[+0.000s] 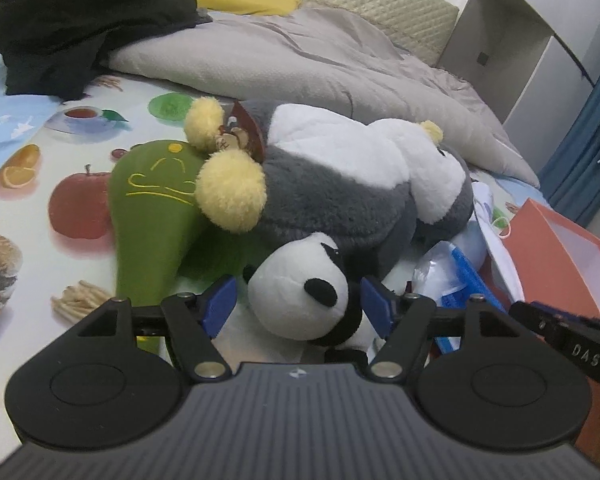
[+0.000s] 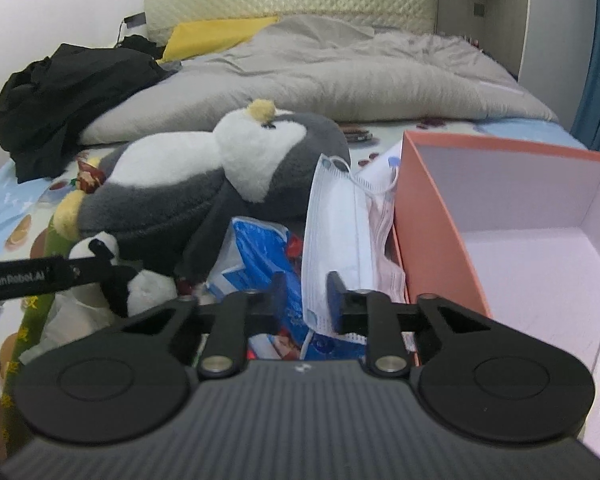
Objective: Organize soft objects
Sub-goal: 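Grasp the white face mask with the right tool, then lift the white face mask with the right tool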
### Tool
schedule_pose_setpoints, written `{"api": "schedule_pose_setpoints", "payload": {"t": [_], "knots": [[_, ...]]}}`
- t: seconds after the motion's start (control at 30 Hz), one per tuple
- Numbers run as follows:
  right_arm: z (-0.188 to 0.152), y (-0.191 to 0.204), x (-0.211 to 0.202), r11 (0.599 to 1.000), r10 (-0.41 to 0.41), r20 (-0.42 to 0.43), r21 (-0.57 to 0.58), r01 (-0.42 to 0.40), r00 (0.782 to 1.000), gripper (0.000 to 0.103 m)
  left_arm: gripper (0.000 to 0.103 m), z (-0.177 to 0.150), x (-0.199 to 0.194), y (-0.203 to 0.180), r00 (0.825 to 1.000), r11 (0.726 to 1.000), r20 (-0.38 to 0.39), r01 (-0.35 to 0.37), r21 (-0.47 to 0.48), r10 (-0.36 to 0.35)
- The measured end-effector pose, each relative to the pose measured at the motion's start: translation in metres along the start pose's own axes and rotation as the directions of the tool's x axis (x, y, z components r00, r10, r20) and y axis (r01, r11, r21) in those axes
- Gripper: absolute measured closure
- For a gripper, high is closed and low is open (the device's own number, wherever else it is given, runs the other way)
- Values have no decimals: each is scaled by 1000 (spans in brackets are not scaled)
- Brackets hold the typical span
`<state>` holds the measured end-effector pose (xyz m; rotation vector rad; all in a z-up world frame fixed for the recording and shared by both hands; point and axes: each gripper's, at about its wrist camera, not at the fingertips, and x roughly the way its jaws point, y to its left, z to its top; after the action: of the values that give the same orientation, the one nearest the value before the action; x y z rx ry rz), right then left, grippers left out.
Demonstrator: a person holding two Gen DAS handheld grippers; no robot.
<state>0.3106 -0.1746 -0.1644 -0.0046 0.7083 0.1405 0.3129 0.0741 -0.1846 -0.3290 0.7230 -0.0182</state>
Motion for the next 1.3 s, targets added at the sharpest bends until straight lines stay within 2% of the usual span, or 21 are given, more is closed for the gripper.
{"api": "schedule_pose_setpoints", "payload": {"t": [0.13, 0.23, 0.4, 0.57, 0.87, 1.07, 1.3], "knots": [[-2, -3, 1, 1000, 20, -13, 18, -20, 1000, 95, 35, 1, 3, -1, 1000, 1000, 2, 16, -2, -16], [0, -3, -2, 1000, 14, 0, 8, -14, 1000, 99, 39, 1, 1, -3, 1000, 1000, 6, 13, 0, -13], [5, -5, -14, 1000, 15, 30, 1, -15, 999, 100, 48, 1, -7, -5, 1000, 1000, 16, 14, -5, -14], [12, -4, -35, 1000, 17, 76, -16, -15, 997, 100, 49, 1, -22, -10, 1000, 1000, 30, 7, 0, -7], [11, 4, -90, 998, 33, 151, -65, -23, 988, 100, 49, -8, -75, -25, 998, 1000, 54, 17, 9, -18], [-1, 11, -124, 994, 45, 168, -101, -28, 985, 100, 49, -27, -108, -31, 999, 999, 27, 35, 4, -36], [-30, 22, -148, 987, 78, 132, -151, -58, 988, 100, 49, -49, -133, -30, 999, 1000, -36, 23, -8, -23]]}}
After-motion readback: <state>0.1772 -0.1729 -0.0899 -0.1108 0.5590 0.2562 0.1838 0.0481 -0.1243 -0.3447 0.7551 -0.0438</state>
